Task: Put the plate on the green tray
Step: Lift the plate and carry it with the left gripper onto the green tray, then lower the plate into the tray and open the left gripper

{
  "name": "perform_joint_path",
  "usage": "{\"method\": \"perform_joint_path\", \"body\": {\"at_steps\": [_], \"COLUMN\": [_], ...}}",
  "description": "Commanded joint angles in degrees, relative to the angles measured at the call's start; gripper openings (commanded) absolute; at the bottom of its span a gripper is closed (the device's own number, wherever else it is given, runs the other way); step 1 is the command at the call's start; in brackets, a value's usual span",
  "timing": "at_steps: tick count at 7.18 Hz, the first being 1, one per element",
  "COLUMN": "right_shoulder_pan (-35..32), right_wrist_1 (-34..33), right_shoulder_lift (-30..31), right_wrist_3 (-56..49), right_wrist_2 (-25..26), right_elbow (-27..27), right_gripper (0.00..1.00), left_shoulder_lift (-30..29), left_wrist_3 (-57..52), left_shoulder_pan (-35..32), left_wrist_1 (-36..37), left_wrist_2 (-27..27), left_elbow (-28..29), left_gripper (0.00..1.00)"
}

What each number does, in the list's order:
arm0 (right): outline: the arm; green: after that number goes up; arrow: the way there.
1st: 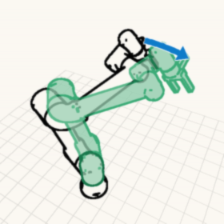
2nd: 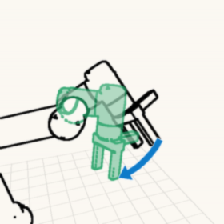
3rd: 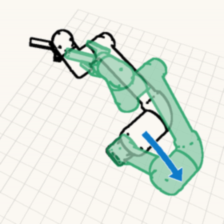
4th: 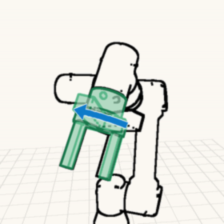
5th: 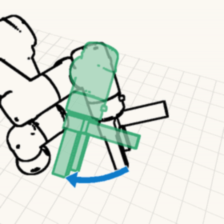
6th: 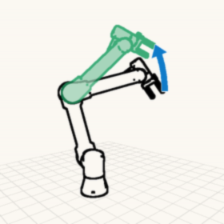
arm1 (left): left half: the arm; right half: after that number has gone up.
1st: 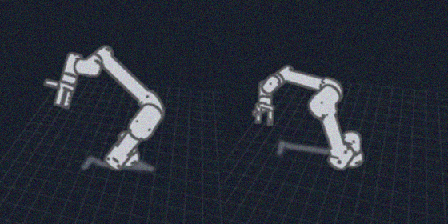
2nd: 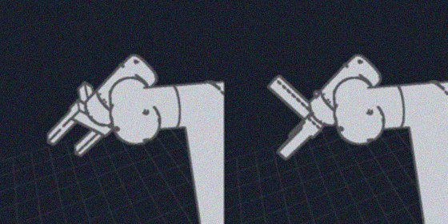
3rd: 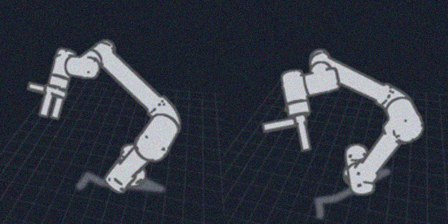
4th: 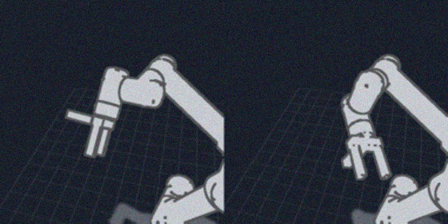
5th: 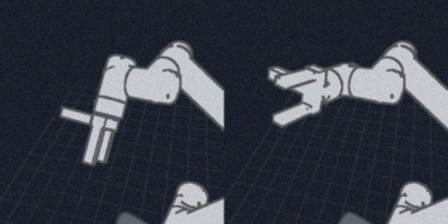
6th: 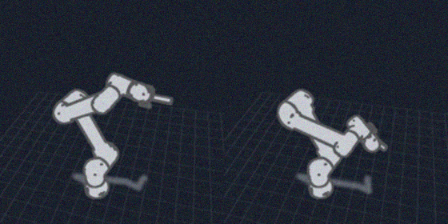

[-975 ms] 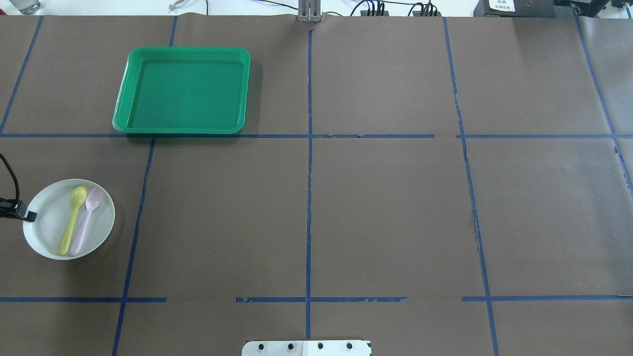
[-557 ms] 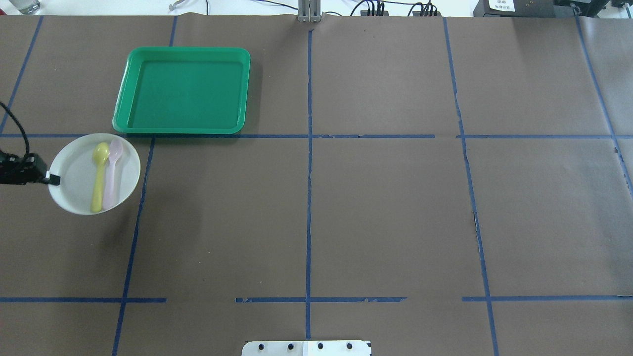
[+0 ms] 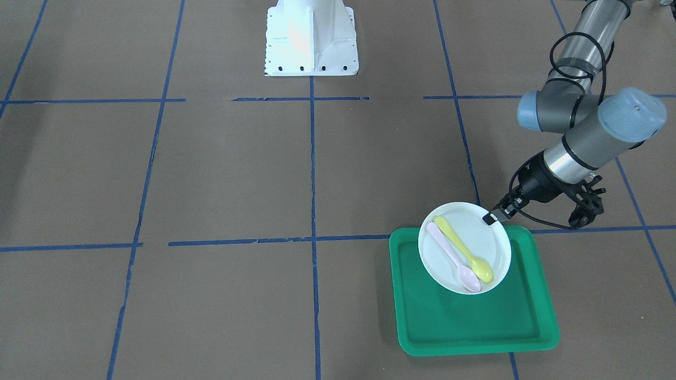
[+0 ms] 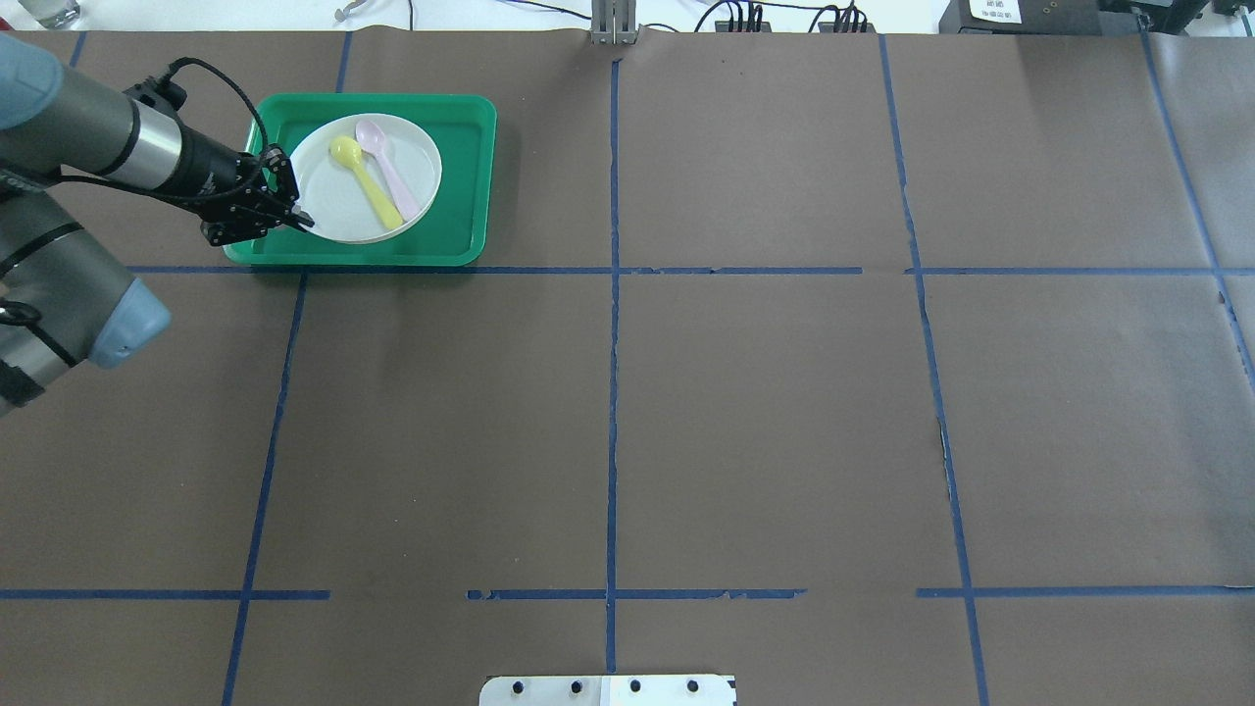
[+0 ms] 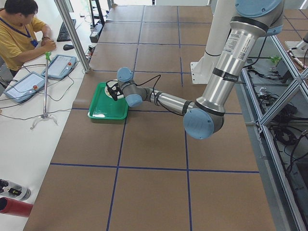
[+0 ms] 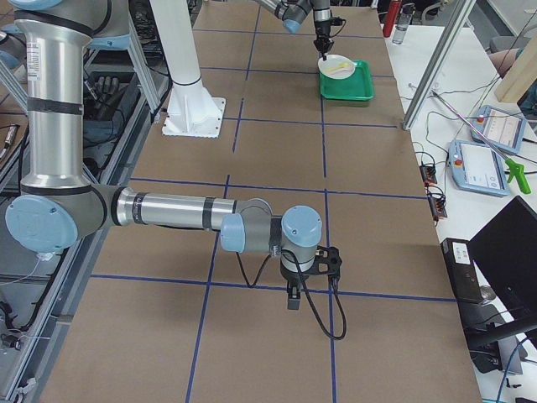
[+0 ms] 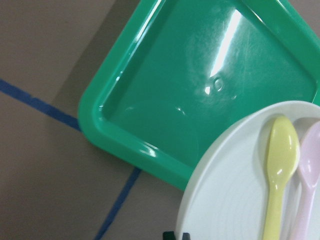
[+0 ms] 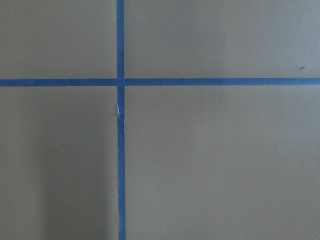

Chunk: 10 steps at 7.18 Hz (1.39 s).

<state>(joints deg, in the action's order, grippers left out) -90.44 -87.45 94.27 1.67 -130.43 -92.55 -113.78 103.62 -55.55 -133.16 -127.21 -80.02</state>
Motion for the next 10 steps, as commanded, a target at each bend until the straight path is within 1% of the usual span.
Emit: {"method": "perform_joint_path", "body": {"at_steps": [1,2,3,7,8,9,10], "right_shoulder_pan": [0.0,0.0,0.0,0.0,0.0,0.0,0.0], "right_wrist_1": [0.0,0.0,0.0,0.0,0.0,0.0,0.0], "right_shoulder_lift": [0.03,0.03,0.03,0.03,0.03,0.03,0.03], "right_wrist_3": [0.0,0.0,0.0,0.0,0.0,0.0,0.0], "right_wrist_2": [-0.08,0.0,-0.08,-0.08,-0.08,-0.08,0.0], "right_elbow": [0.0,0.0,0.0,0.0,0.0,0.0,0.0], "right_gripper": [1.0,1.0,1.0,1.0,1.0,1.0,1.0], "left_shoulder_lift": [-4.93,-4.96,-4.96,-5.04,-5.13,-5.04,-4.87], "left_wrist_3": [6.33,1.2,-2.42,-2.01,-2.02,-2.45,-2.8], "left_shoulder_pan": [4.54,5.1,4.58,2.64,2.73,2.91,2.91], "left_wrist_1": [2.56,2.47,2.82,2.47,1.95,1.86,1.51], "left_wrist_2": [9.04,10.3,10.31,10.31,10.31,10.4,10.31], "left_elbow": [6.07,6.8,7.33,9.61,10.49,10.58,10.24], "left_gripper": [0.0,0.0,0.0,0.0,0.07,0.78,0.84]}}
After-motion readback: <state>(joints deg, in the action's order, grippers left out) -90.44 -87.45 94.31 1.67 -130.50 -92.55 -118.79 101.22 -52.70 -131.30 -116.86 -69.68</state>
